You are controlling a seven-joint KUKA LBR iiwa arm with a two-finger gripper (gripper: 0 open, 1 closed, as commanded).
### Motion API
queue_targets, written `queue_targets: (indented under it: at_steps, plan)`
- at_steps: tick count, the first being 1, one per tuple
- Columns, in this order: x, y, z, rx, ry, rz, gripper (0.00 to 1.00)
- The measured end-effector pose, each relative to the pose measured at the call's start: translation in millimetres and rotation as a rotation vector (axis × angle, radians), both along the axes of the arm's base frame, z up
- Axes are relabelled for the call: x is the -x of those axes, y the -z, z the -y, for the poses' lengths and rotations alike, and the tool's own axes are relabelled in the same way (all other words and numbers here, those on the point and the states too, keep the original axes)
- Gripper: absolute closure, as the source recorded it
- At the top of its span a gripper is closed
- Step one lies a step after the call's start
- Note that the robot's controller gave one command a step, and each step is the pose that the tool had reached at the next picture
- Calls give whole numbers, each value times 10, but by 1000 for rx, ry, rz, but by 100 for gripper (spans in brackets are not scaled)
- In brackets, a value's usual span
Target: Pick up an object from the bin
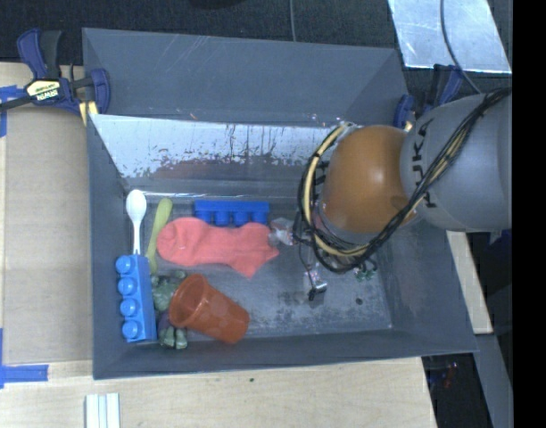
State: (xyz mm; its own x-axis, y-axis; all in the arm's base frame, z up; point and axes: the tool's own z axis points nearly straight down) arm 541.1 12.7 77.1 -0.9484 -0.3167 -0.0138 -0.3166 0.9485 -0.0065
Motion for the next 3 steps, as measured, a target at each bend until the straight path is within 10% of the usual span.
queue_targets:
  at_steps: [1,2,3]
  plan:
    - [-293,55,-190,0,7,0,0]
    - [-513,73,-496,5,283,-31,0]
    - [-770,54,-706,7,69,-26,0]
